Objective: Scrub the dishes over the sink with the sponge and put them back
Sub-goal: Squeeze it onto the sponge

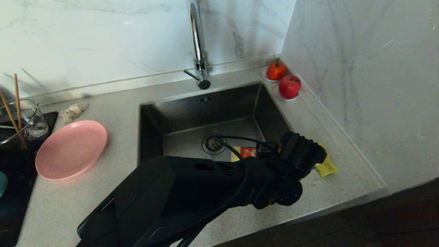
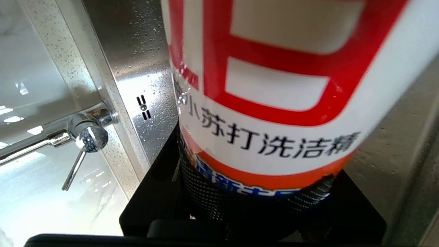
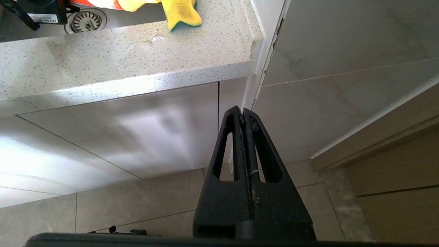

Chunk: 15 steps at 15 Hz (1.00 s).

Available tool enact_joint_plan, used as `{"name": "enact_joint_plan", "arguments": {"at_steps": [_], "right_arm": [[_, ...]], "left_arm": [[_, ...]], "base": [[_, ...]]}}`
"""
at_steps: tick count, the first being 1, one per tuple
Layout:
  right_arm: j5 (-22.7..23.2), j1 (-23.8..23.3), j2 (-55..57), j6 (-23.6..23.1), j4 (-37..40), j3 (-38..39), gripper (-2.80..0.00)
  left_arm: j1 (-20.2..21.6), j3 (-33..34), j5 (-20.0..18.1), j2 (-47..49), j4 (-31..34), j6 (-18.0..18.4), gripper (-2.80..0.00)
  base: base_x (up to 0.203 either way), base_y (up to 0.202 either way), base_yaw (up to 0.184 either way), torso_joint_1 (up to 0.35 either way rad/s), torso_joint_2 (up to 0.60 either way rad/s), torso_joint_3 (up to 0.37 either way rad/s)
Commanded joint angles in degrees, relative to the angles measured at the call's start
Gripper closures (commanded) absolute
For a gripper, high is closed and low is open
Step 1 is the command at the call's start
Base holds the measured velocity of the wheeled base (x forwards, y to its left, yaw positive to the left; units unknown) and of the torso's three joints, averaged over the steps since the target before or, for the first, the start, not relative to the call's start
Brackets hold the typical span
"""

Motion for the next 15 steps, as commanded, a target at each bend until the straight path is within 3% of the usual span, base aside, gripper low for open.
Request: {"name": "enact_joint_plan", "arguments": {"at_steps": [1,7,11,15], "right_arm": [[0.01,0.0,-0.03,0.0,0.0,0.01,0.0],[0.01,0.0,-0.03,0.0,0.0,0.01,0.0],[0.01,0.0,-0.03,0.0,0.0,0.01,0.0],[0.01,0.0,-0.03,-0.08,0.0,0.01,0.0]], "left_arm": [[-0.13,-0.02,0.34,0.13,0.08,0.46,0.0],[-0.22,-0.02,0.16,-0.76,-3.34,-1.68,0.0],[-0.14,0.07,-1.16,-3.34,-2.92,-10.19,0.0],[0.26,0.14,-6.28,-8.48,-2.39,-21.12,0.0]], "base": [[0.0,0.0,0.0,0.0,0.0,0.0],[0.0,0.0,0.0,0.0,0.0,0.0],[0.0,0.0,0.0,0.0,0.0,0.0],[0.0,0.0,0.0,0.0,0.0,0.0]]}}
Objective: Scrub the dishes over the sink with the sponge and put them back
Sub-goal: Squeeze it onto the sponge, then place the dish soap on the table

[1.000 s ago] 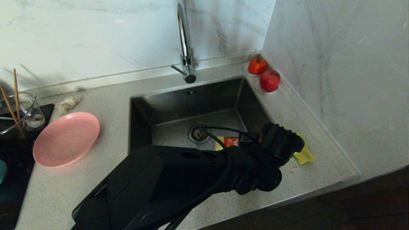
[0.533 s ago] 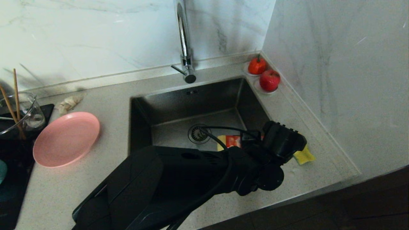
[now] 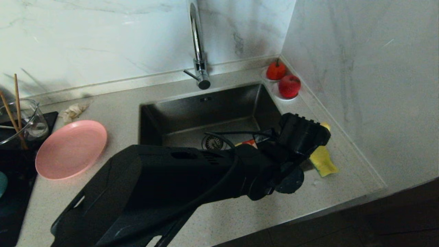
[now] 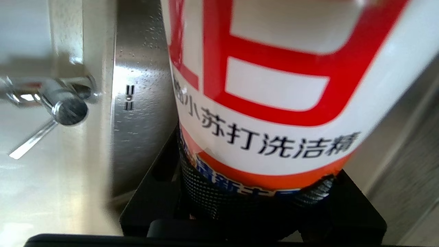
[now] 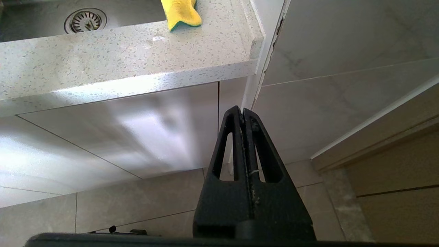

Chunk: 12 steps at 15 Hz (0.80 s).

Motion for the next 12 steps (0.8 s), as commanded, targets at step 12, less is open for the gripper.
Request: {"name": "enact_joint_plan", "arguments": {"at_steps": [12], "right_arm": [[0.01,0.0,-0.03,0.02,0.0,0.01,0.0]], "left_arm": [[17.66,0.28,-27.97,-46.08,25.57,-38.45,0.0]], "base": [[0.0,0.0,0.0,0.0,0.0,0.0]]}}
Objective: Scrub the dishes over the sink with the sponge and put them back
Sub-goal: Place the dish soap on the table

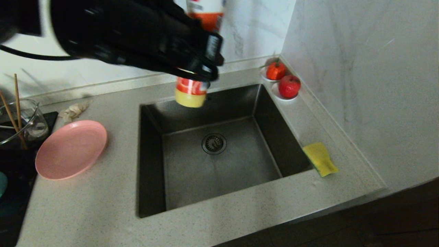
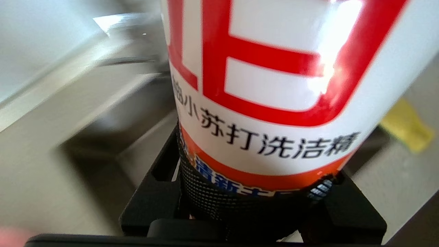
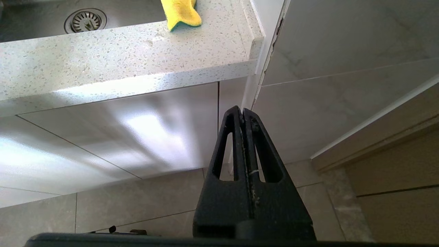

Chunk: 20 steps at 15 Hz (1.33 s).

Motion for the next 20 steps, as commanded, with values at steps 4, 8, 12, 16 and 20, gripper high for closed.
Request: {"name": "enact_joint_plan", "arguments": {"at_steps": [4,8,12,16,20], "right_arm": [[0.01,0.0,-0.03,0.0,0.0,0.01,0.0],[0.01,0.0,-0.03,0.0,0.0,0.01,0.0],[0.01,0.0,-0.03,0.0,0.0,0.01,0.0],[0.01,0.0,-0.03,0.0,0.0,0.01,0.0],[0.01,0.0,-0.03,0.0,0.0,0.01,0.0]], "left_arm": [[18.39,2.93,-12.41,-20.47,3.33,-5.91,0.0],[35.94,14.6,-14.6,-25.22,-1.15,-6.38,0.0],[47.95,32.61,-14.56,-25.3,-23.04,-8.46,0.0],[54.33,36.07,-11.35,-16.78,-37.74,-11.69,0.0],[55.11,41.35,-5.83,-4.43,-58.33,-12.3,0.0]], "base": [[0.0,0.0,0.0,0.0,0.0,0.0],[0.0,0.0,0.0,0.0,0.0,0.0],[0.0,0.0,0.0,0.0,0.0,0.0],[0.0,0.0,0.0,0.0,0.0,0.0],[0.0,0.0,0.0,0.0,0.0,0.0]]}}
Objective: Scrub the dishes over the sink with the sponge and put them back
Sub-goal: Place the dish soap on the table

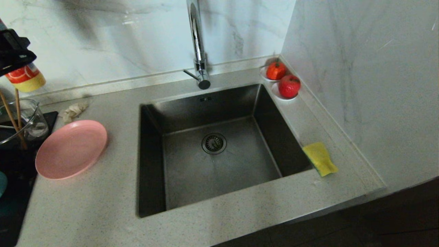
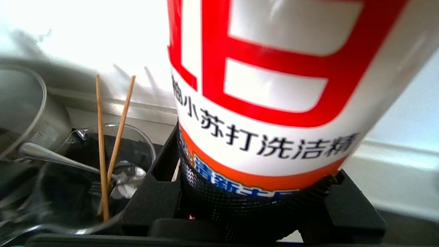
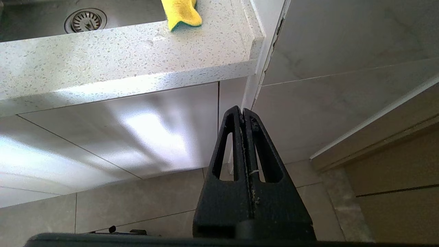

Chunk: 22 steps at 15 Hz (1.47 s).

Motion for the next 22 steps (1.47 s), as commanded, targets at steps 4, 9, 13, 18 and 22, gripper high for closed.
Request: {"name": "enact_joint_plan", "arguments": {"at_steps": [4,9,13,18,22], "right_arm": [[0.01,0.0,-0.03,0.0,0.0,0.01,0.0],[0.01,0.0,-0.03,0.0,0.0,0.01,0.0],[0.01,0.0,-0.03,0.0,0.0,0.01,0.0],[0.01,0.0,-0.03,0.0,0.0,0.01,0.0],[0.01,0.0,-0.03,0.0,0.0,0.01,0.0]], "left_arm": [[0.36,3.75,4.79,19.94,-25.0,0.57,0.0],[0.76,-2.95,7.68,29.9,-31.32,0.79,0.0],[0.84,-6.85,8.82,34.85,-31.63,0.96,0.0],[0.8,-12.06,8.96,39.38,-31.64,0.63,0.0],[0.8,-16.0,9.0,41.44,-31.28,0.18,0.0]], "base": [[0.0,0.0,0.0,0.0,0.0,0.0],[0.0,0.0,0.0,0.0,0.0,0.0],[0.0,0.0,0.0,0.0,0.0,0.0],[0.0,0.0,0.0,0.0,0.0,0.0],[0.0,0.0,0.0,0.0,0.0,0.0]]}}
